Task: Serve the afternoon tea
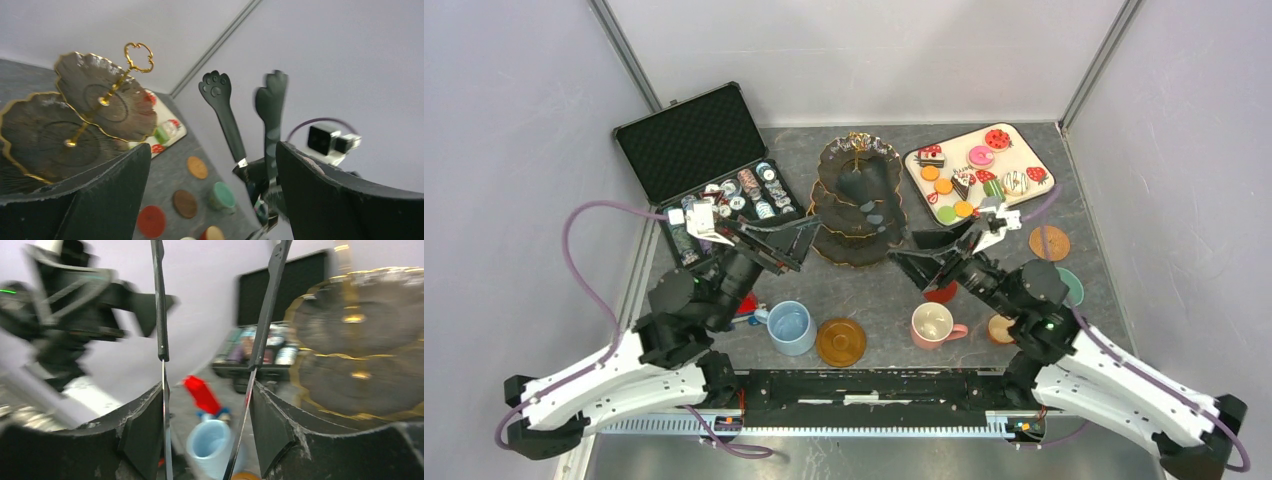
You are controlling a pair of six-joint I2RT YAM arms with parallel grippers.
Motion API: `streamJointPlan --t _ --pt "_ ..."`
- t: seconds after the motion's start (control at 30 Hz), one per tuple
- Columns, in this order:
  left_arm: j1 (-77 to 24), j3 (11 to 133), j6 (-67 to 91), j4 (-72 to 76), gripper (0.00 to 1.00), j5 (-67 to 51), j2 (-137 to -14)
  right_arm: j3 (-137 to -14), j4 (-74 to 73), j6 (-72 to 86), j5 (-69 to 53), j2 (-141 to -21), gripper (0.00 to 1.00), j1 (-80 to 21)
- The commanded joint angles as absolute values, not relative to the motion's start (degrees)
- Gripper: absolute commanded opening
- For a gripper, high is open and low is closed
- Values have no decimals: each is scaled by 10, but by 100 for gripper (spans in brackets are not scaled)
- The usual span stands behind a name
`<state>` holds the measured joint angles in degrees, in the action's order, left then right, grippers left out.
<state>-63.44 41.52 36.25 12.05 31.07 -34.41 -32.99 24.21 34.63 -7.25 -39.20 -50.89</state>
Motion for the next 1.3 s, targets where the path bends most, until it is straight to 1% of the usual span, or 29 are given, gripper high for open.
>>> streamJointPlan --t 0.0,0.1,0.13,0.2,0.3,0.43,0.53,0.67,0.73,0.87,1.0,1.1,1.27 --pt "-632 577 191 -95 100 309 -382 -427 -86 152 162 -339 63 -508" --pt "-633 747 98 -221 100 338 -467 -474 -198 114 287 -335 63 -507" --pt "-633 798 77 -243 100 360 -496 -487 -227 106 323 -338 63 -507" --pt "-633 855 34 -261 100 391 -539 -513 -281 102 409 -350 62 -508" --pt "-630 862 -16 -217 100 409 -566 -541 -319 90 514 -387 62 -507" --pt "-595 853 -7 -205 100 384 -573 -556 -308 67 574 -460 61 -497" --pt "-592 856 -21 -196 100 423 -562 -557 -282 56 540 -511 60 -436" --pt "-591 790 -66 -121 100 468 -505 -557 -246 50 346 -590 60 -287" --pt "-591 742 -79 -82 100 485 -465 -580 -257 51 286 -642 59 -249" --pt "-590 649 -126 -4 100 495 -410 -621 -267 43 238 -727 58 -217" --pt "-591 604 -162 49 100 510 -402 -630 -246 40 188 -777 56 -181" --pt "-591 586 -167 63 100 511 -411 -650 -245 39 168 -810 54 -161" --pt "-591 586 -159 54 100 502 -427 -685 -244 36 157 -855 55 -126"
